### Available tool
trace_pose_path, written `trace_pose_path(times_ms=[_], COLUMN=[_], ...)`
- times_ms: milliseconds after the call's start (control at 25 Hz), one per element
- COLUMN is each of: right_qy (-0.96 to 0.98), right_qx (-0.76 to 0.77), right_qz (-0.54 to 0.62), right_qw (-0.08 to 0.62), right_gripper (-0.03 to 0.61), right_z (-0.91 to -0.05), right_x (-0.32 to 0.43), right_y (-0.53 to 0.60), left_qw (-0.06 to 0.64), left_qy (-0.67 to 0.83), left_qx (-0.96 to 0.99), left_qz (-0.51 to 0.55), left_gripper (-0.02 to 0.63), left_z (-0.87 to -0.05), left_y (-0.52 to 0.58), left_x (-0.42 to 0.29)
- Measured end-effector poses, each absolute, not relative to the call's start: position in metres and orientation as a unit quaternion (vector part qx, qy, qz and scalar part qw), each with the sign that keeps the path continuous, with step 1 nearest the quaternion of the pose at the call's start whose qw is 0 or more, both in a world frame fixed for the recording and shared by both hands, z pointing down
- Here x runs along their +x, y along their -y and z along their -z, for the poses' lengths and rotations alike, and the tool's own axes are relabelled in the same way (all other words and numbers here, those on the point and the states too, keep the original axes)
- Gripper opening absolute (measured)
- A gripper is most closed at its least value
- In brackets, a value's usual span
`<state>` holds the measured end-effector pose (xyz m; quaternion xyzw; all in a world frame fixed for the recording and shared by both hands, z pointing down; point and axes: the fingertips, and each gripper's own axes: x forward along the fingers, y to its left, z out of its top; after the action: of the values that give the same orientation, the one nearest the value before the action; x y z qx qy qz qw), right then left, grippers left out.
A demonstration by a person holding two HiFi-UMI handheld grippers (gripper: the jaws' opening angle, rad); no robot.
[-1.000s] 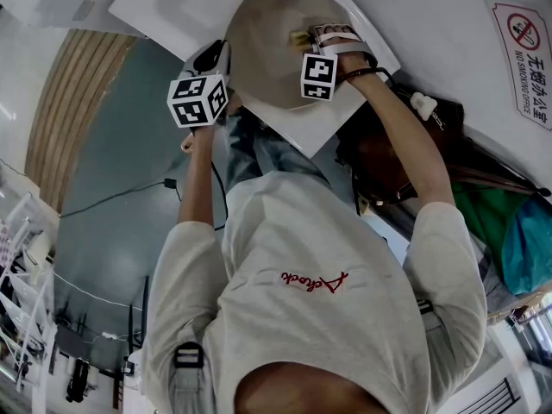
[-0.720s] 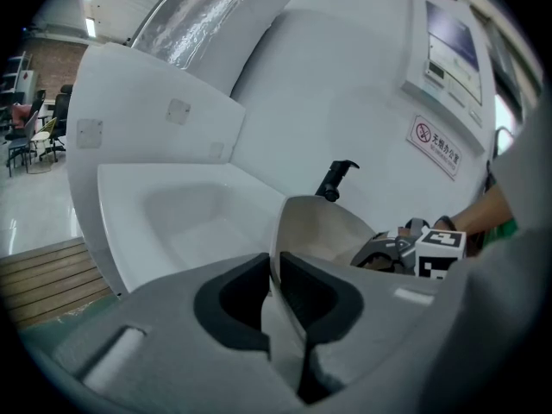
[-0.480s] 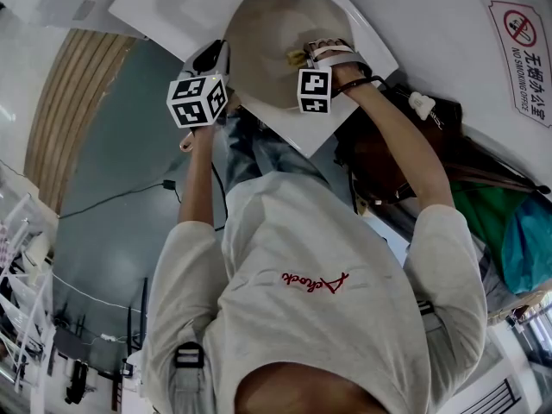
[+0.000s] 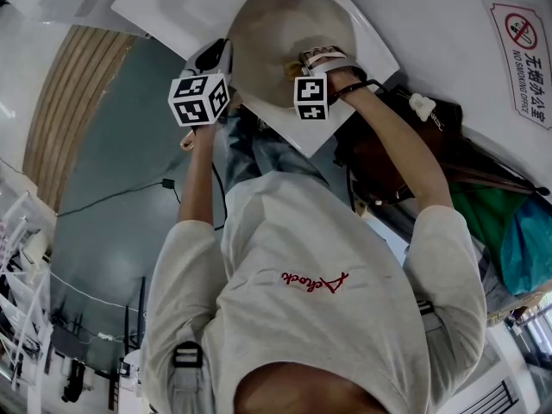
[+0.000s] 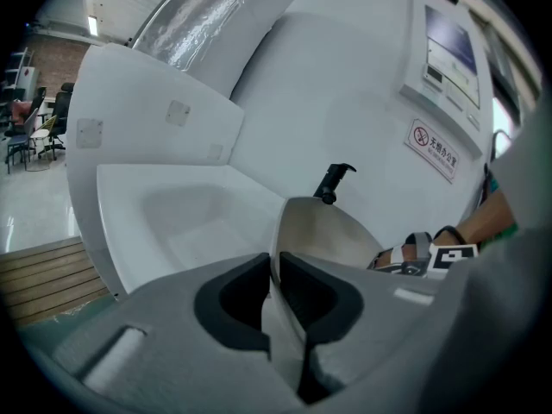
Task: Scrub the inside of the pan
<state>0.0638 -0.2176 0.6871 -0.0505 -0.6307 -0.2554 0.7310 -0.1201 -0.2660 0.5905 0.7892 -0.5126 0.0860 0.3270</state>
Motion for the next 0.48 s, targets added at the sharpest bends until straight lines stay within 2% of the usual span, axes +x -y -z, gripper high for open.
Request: trace_pose_path(times_ms=[480], right_qy=[0.659], right_qx=[0.043], right_qz=[0.292], right_qw=[0.691], right_gripper=[0.069], right_z=[-0.655], right_x=[0.033], right_y=[0.278], left_qw=[0.323], left_qy=[0.509], left_qx=[0.793], left_qz=[-0.090], left_gripper=[0.037], left_z=[-0.590], left_y=[0.266], left_x=[-0.119])
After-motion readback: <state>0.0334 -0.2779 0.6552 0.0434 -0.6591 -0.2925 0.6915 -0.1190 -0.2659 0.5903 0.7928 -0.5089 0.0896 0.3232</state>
